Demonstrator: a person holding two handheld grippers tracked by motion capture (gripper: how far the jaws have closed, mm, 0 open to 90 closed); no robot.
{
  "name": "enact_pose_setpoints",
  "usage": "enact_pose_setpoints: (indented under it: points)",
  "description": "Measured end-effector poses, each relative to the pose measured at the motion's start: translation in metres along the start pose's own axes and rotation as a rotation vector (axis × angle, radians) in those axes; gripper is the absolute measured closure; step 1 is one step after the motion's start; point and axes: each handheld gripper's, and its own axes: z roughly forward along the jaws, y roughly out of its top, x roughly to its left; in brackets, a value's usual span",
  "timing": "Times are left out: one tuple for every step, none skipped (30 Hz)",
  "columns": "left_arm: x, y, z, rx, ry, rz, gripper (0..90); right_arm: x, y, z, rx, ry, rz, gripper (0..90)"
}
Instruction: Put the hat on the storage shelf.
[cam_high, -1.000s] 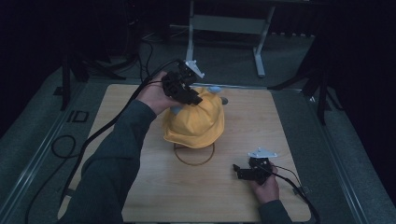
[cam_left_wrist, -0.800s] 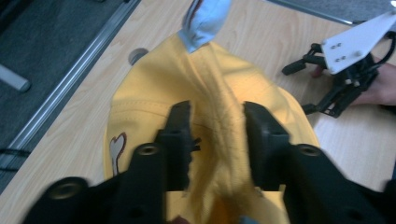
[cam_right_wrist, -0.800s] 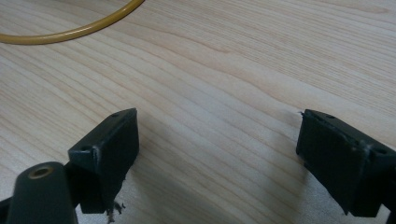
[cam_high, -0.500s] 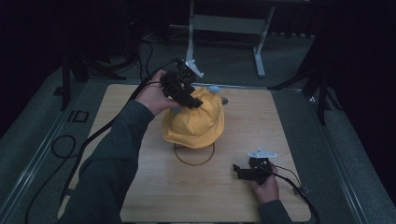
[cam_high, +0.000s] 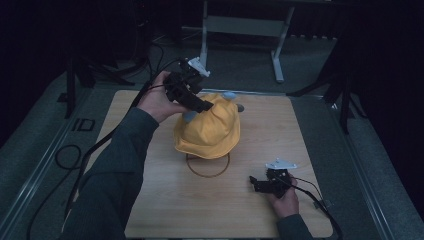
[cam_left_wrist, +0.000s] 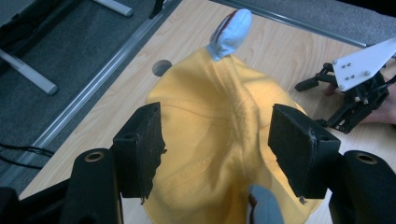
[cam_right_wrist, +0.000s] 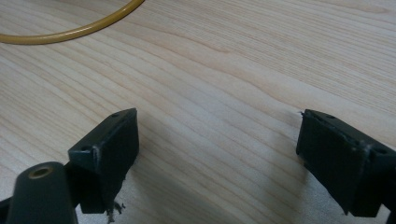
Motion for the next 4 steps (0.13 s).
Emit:
enact_pose_setpoints:
  points:
    - [0.0014, -0.001, -0.001, -0.005, 0.003, -0.007, 34.7, 0.0, 0.0, 0.0, 0.0, 0.0, 0.0, 12.9]
    - [0.0029, -0.0022, -0.0028, -0.013, 0.004, -0.017, 34.7, 0.0001, 0.0, 0.0, 0.001, 0.0, 0.001, 12.9]
    - [0.0037, -0.0028, -0.0038, -0.018, 0.006, -0.022, 34.3, -0.0001, 0.0, 0.0, 0.0, 0.0, -0.001, 12.9]
    - [0.0046, -0.0034, -0.0052, -0.021, 0.006, -0.028, 34.1, -0.0001, 0.0, 0.0001, -0.001, 0.0, -0.001, 12.9]
